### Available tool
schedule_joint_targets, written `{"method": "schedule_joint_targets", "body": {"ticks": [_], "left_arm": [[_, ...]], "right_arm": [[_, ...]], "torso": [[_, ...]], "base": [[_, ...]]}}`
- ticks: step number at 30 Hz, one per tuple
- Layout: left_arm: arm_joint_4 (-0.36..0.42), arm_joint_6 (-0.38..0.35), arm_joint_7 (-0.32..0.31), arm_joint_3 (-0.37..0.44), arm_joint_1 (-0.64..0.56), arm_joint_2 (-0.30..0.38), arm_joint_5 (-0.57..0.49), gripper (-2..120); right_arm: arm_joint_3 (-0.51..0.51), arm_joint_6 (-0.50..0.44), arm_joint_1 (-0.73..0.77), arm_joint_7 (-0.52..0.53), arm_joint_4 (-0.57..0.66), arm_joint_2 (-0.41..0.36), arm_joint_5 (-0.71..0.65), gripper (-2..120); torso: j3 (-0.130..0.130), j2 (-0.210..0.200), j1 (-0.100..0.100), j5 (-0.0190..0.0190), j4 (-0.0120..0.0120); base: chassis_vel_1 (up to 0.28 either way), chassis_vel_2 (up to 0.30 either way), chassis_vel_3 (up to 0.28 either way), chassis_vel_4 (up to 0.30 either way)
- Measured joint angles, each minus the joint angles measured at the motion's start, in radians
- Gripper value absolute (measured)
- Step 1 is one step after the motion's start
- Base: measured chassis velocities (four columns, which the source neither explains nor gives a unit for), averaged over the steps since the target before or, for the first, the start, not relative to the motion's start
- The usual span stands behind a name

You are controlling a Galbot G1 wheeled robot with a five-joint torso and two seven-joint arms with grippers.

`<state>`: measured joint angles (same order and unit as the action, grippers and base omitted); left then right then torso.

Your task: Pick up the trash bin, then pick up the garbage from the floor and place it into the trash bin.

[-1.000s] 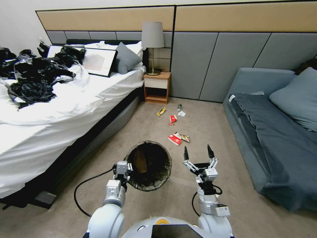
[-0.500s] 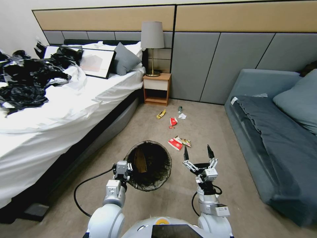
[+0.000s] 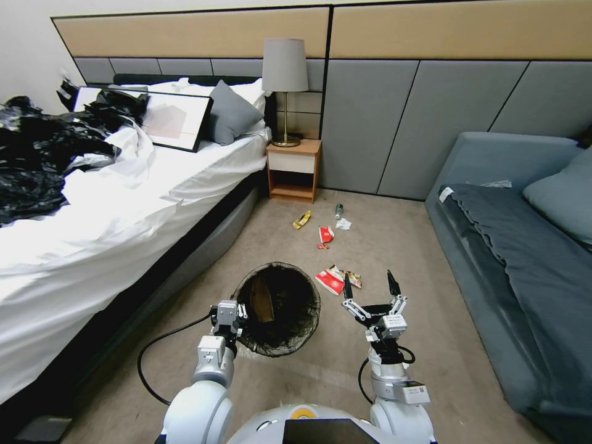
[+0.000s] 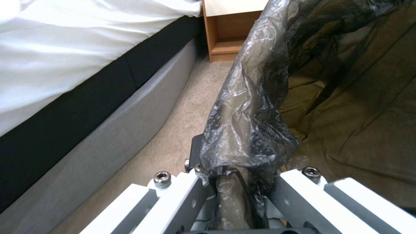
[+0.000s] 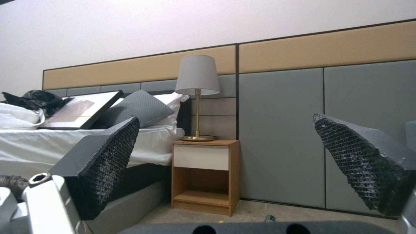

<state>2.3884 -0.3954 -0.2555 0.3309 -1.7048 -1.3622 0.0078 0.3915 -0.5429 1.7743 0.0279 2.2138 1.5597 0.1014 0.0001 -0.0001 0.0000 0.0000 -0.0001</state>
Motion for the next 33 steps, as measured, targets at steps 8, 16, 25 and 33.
{"method": "schedule_joint_targets", "body": {"ticks": [8, 16, 25, 33], "left_arm": [[0.0, 0.0, 0.0, 0.0, 0.001, -0.001, 0.0, 2], [0.0, -0.001, 0.0, 0.001, 0.003, -0.001, 0.001, 2], [0.0, -0.002, 0.0, 0.002, 0.004, 0.0, 0.001, 2], [0.0, -0.002, 0.0, 0.002, 0.003, 0.0, 0.001, 2]], "right_arm": [[0.0, -0.003, -0.002, -0.004, -0.005, -0.003, 0.002, 100], [0.001, -0.012, -0.005, -0.014, -0.009, -0.004, 0.001, 100], [0.003, -0.045, -0.009, -0.042, -0.012, -0.005, -0.021, 100], [0.014, -0.059, -0.015, -0.04, -0.019, -0.008, 0.006, 100]], "torso": [[0.0, 0.0, 0.0, 0.0, 0.0002], [0.0, 0.0, 0.0, 0.0, 0.0001], [0.0, 0.0, 0.0, 0.0, 0.0001], [0.0, 0.0, 0.0, 0.0, 0.0002]], "base": [[-0.15, 0.147, 0.148, -0.153], [-0.123, 0.116, 0.119, -0.119], [-0.007, 0.005, 0.005, -0.007], [0.0, 0.0, 0.0, 0.0]]}}
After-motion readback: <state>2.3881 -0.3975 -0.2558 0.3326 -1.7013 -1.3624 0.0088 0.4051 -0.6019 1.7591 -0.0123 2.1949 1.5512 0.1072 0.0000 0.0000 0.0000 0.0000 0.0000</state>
